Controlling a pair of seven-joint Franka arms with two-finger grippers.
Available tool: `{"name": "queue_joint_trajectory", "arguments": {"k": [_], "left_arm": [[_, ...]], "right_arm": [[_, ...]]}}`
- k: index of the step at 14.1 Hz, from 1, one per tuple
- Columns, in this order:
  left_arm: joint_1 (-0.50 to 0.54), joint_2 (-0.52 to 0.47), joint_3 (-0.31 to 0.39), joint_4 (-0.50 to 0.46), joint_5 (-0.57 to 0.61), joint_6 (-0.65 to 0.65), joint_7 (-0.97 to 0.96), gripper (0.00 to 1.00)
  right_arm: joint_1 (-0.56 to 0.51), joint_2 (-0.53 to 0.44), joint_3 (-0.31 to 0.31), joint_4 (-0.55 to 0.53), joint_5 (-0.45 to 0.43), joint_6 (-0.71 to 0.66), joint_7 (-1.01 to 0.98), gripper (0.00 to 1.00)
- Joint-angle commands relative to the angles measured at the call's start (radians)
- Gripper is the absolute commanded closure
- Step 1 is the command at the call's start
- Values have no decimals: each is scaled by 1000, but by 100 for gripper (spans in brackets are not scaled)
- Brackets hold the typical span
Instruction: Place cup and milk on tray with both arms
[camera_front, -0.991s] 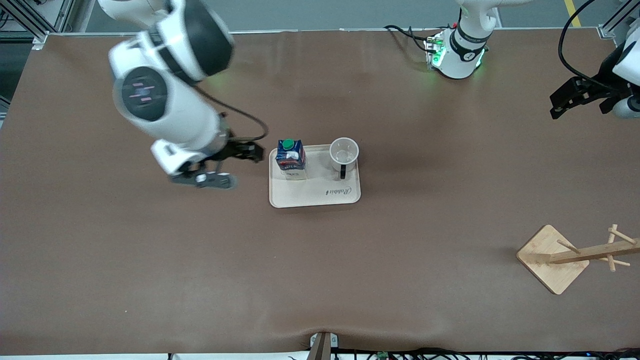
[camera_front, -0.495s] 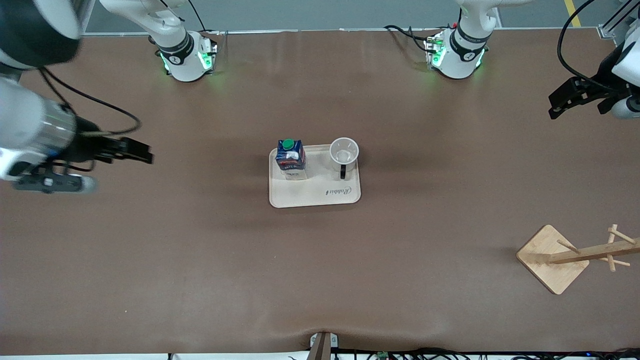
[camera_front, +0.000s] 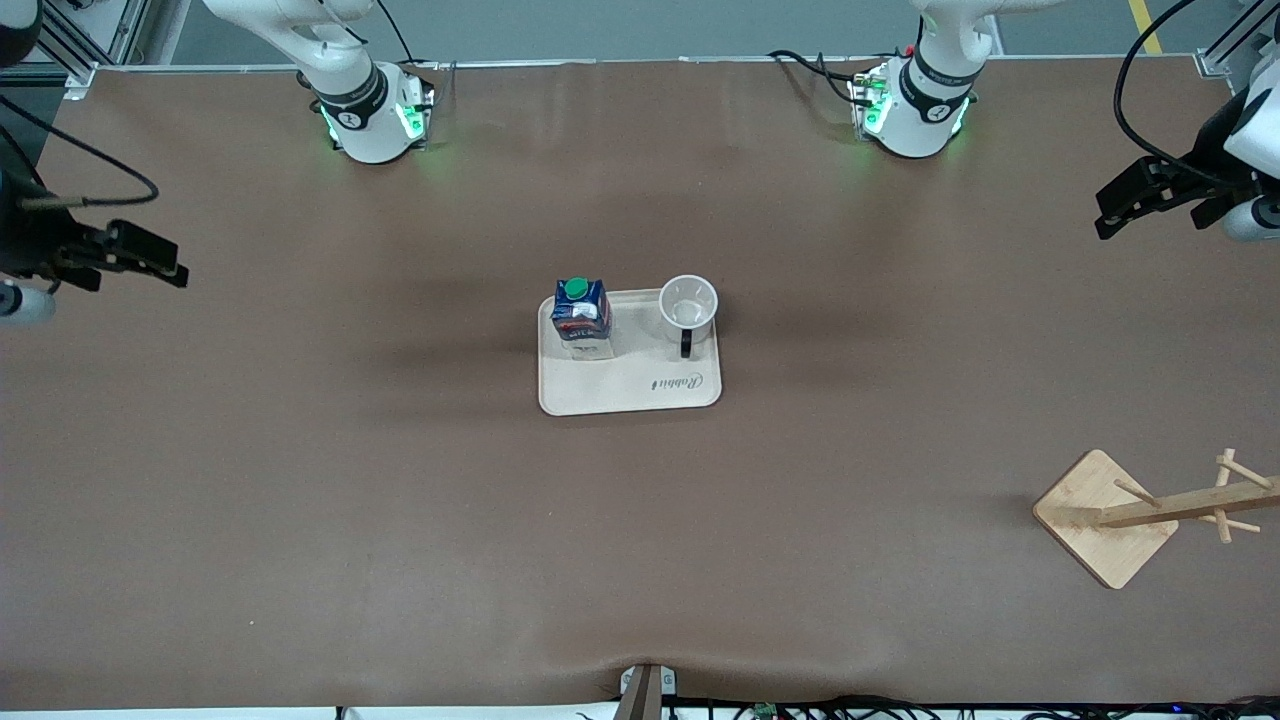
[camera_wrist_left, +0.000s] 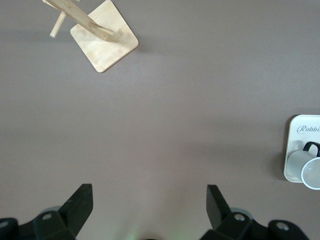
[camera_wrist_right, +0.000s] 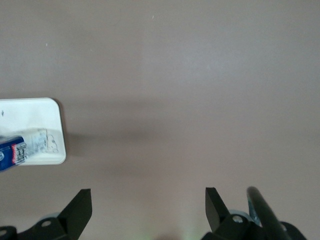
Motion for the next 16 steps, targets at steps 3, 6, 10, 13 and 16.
{"name": "queue_joint_trajectory", "arguments": {"k": [3, 6, 10, 13, 16], "left_arm": [[3, -16, 0, -9, -20, -3, 6, 0], [5, -18, 0, -8, -20, -3, 6, 0], [5, -16, 0, -8, -20, -1, 8, 0], [5, -16, 2, -8, -20, -1, 8, 0], [7, -16, 2, -8, -20, -1, 6, 0]], "right_arm": [[-10, -180, 43, -165, -43, -80, -41, 0], [-26, -140, 34, -93, -40, -77, -41, 0], [-33, -132, 39, -79, -46, -5, -47, 0], [-71, -118, 35, -94, -43, 28, -55, 0], [-94, -117, 35, -94, -37, 31, -151, 0]]}}
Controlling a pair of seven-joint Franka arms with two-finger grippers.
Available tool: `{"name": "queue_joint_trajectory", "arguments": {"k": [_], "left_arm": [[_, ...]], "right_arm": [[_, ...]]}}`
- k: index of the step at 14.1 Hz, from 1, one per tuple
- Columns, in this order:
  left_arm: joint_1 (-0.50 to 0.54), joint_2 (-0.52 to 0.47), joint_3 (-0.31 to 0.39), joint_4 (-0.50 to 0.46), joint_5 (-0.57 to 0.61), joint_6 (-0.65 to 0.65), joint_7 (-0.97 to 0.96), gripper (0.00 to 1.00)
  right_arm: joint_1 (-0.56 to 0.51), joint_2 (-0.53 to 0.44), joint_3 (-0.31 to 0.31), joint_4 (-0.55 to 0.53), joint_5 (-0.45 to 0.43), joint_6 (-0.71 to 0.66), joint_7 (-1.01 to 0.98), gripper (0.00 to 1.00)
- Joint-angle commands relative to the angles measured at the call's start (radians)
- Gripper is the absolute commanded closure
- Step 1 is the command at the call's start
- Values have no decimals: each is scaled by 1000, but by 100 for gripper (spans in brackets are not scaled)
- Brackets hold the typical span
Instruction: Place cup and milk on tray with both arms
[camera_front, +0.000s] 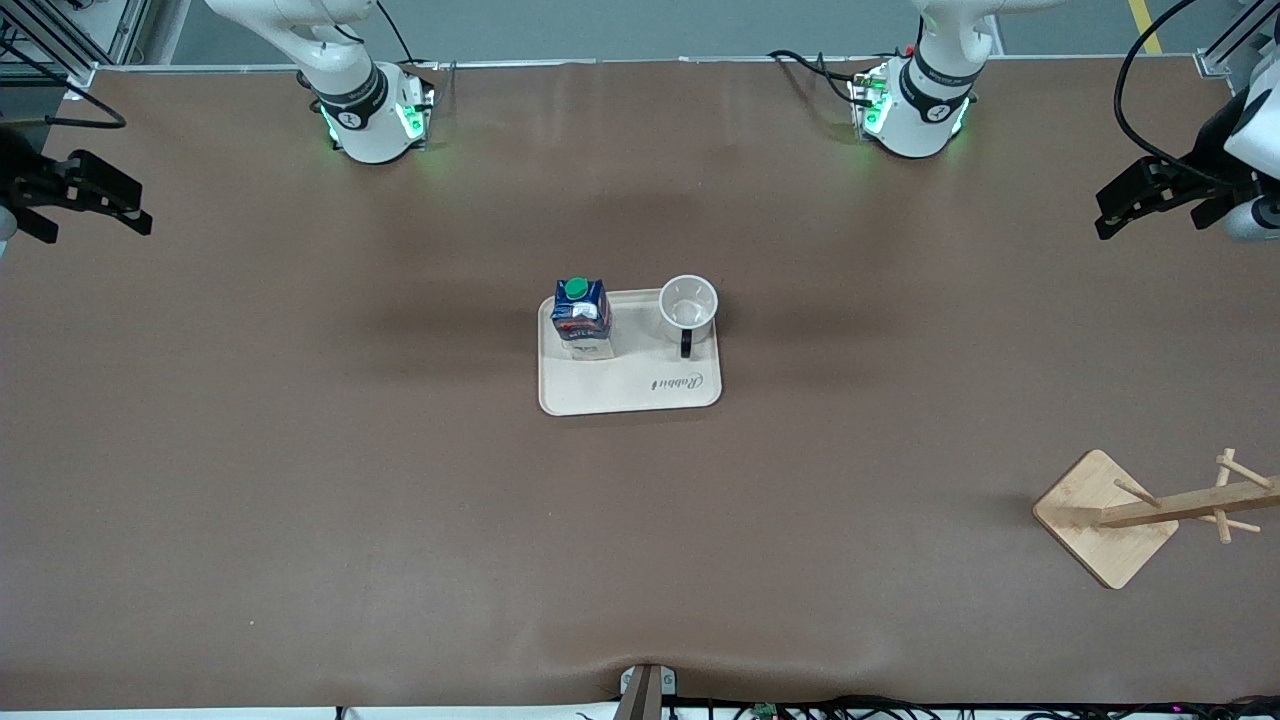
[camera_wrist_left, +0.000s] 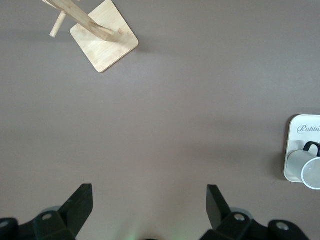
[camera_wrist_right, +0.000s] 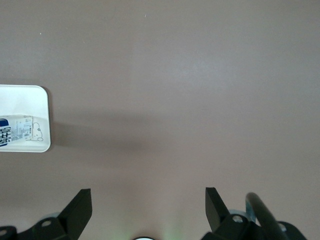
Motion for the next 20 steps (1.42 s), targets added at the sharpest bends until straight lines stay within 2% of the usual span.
{"name": "queue_joint_trajectory", "arguments": {"k": [1, 10, 20], "left_arm": [[6, -16, 2, -7, -20, -1, 6, 0], [6, -13, 2, -7, -20, 3, 6, 0], [10, -3, 2, 14, -20, 2, 11, 0]], "right_arm": [[-41, 0, 13, 8, -1, -4, -65, 0], [-52, -1, 15, 9, 4, -29, -65, 0], [-55, 28, 18, 72, -2, -1, -57, 0]]}}
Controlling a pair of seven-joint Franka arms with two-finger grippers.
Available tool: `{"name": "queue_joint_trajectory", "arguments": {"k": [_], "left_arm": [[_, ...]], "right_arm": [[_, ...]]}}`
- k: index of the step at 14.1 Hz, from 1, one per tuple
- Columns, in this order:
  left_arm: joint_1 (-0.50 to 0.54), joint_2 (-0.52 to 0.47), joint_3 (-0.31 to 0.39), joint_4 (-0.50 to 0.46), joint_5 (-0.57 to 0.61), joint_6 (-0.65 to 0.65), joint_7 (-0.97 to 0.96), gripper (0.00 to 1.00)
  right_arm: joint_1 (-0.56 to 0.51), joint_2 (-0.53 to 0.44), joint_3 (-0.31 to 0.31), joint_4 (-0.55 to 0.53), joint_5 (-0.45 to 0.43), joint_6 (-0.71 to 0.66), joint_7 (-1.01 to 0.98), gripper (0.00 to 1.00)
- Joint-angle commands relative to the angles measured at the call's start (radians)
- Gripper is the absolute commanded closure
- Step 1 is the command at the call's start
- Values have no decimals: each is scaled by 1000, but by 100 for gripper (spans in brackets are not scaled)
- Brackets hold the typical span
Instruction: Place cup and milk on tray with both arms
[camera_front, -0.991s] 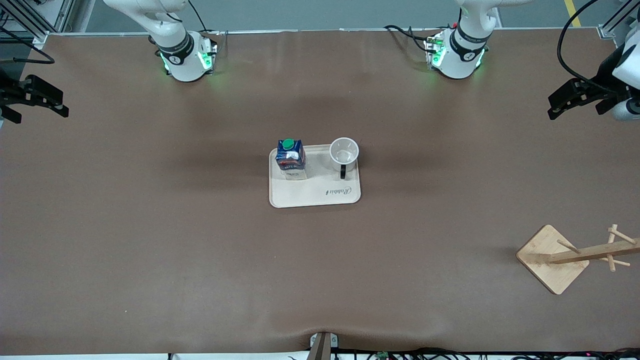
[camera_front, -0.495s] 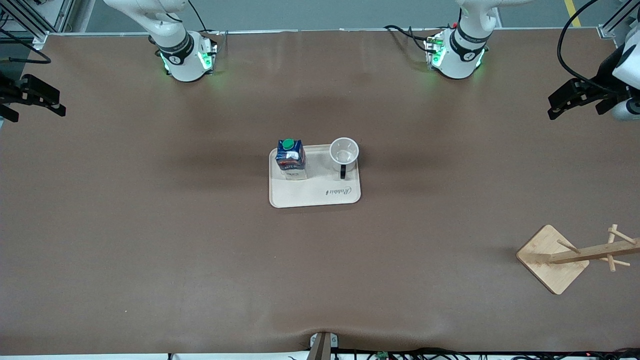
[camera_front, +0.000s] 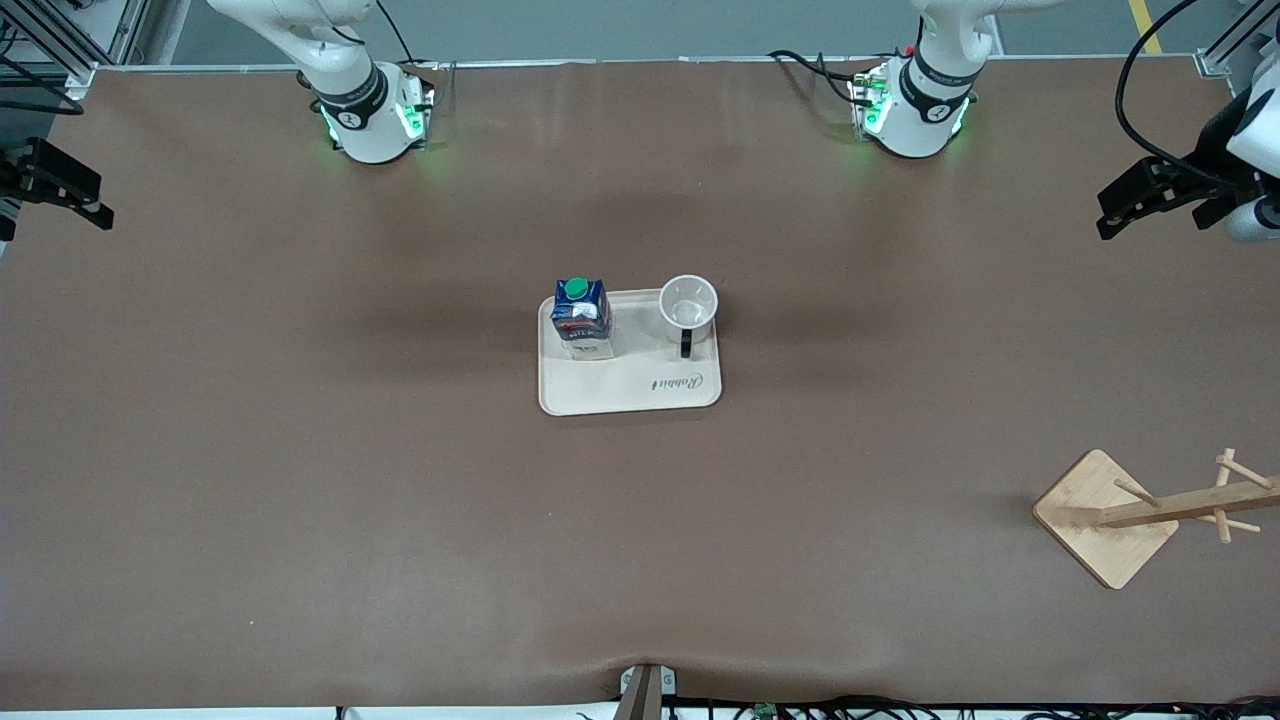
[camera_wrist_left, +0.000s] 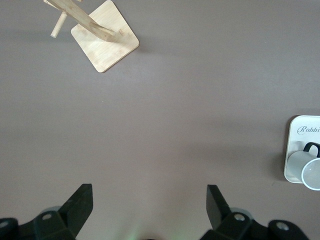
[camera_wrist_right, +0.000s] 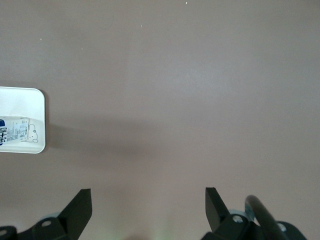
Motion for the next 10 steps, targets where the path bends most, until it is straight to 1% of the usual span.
{"name": "queue_joint_trajectory", "arguments": {"k": [1, 4, 10], "left_arm": [[6, 0, 1, 20, -20, 1, 11, 0], [6, 11, 1, 40, -20, -1, 8, 0], [0, 11, -2, 40, -23, -7, 8, 0]], "right_arm": [[-17, 30, 11, 30, -2, 1, -7, 0], [-17, 30, 11, 34, -4, 1, -7, 0], [-14, 35, 13, 36, -1, 1, -7, 0]]}}
